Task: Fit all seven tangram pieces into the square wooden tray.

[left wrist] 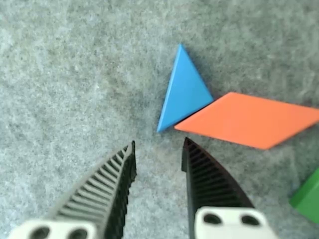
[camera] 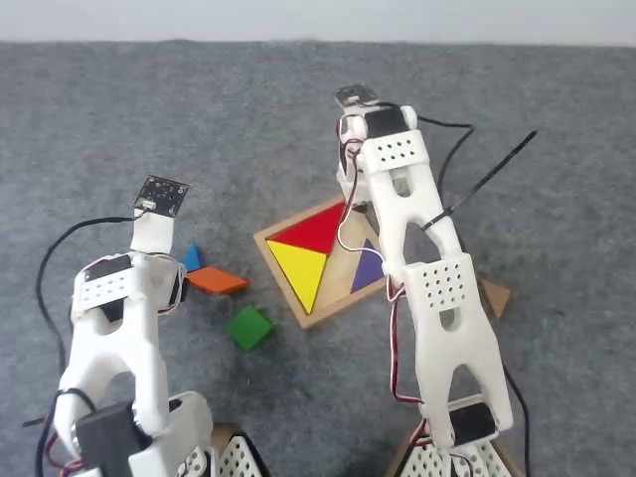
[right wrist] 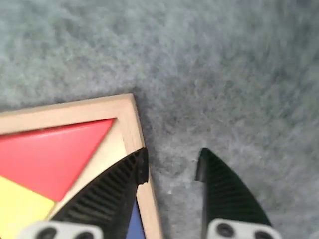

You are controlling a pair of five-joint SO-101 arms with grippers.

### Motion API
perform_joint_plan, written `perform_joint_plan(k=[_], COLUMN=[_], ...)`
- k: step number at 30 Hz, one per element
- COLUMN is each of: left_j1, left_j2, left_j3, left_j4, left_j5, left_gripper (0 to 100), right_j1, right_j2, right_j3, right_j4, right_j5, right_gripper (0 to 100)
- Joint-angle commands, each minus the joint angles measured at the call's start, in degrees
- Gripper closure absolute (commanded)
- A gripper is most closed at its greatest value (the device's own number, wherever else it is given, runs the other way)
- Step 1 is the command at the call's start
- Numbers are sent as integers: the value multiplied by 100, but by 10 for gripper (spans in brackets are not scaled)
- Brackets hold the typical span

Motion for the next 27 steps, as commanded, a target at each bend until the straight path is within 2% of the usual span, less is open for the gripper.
perform_joint_plan(k=[1,5,10,19,21,25,27], left_j1=[26,26,26,26,26,26,26], left_j2=[-62,-62,-62,-62,-62,-62,-62], left_j3=[-145,-145,-145,-145,-145,-145,-145], left_j4=[53,53,53,53,53,53,53], left_j5=[18,18,18,18,18,18,18], left_gripper=[852,852,852,852,852,852,852], right_j1=[-163,-321,-303,-224,-198,-189,-127], right_j2=[-400,-866,-1244,-259,-207,-180,-180], right_j3=[105,888,1116,1248,1090,712,607], right_j4=[259,224,215,-242,-163,13,40], right_j5=[545,844,1310,1644,1609,1415,976], right_gripper=[805,805,805,808,848,996,974])
